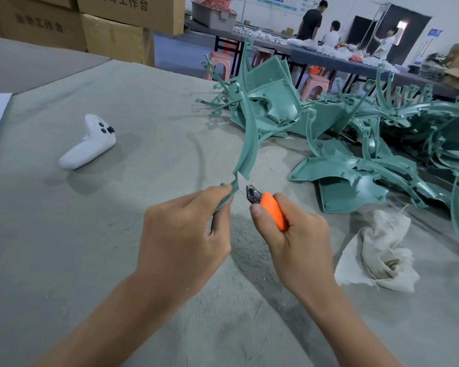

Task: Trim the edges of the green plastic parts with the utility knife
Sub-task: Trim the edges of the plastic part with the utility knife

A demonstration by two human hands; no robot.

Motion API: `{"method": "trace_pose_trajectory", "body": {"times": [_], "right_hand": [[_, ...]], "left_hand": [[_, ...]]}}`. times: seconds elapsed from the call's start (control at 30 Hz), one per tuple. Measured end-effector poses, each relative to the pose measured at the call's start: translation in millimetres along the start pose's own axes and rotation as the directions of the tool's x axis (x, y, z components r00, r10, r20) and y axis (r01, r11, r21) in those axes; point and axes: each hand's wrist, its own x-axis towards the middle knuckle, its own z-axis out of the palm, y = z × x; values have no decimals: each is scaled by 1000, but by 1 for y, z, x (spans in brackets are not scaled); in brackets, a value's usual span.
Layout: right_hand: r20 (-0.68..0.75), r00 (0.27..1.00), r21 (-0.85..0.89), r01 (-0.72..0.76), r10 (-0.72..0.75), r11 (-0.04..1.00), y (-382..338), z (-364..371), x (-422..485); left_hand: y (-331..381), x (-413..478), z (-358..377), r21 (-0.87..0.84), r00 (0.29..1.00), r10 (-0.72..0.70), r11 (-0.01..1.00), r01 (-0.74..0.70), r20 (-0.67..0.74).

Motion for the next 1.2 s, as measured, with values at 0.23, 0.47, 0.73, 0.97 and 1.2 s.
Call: {"method": "trace_pose_trajectory", "body": {"times": [0.23, 0.47, 0.73, 0.97, 1.2], "right_hand": [[-119, 984, 7, -135, 135, 991, 28, -9, 18], [-32, 999, 168, 46, -41, 985, 19, -6, 1], [22, 998, 102, 61, -63, 993, 13, -4, -1], [-78, 994, -34, 68, -71, 997, 8, -2, 2], [-113, 991, 76, -62, 71, 995, 20, -8, 11]], "left_hand": [[5, -6, -1, -37, 1000, 15, 999, -15, 12], [3, -5, -1, -28, 1000, -4, 1000, 4, 4], [4, -1, -5, -84, 998, -47, 995, 49, 31], [6, 2, -9, -100, 994, -92, 990, 98, 62], [12, -1, -9, -130, 993, -97, 986, 105, 68]]}}
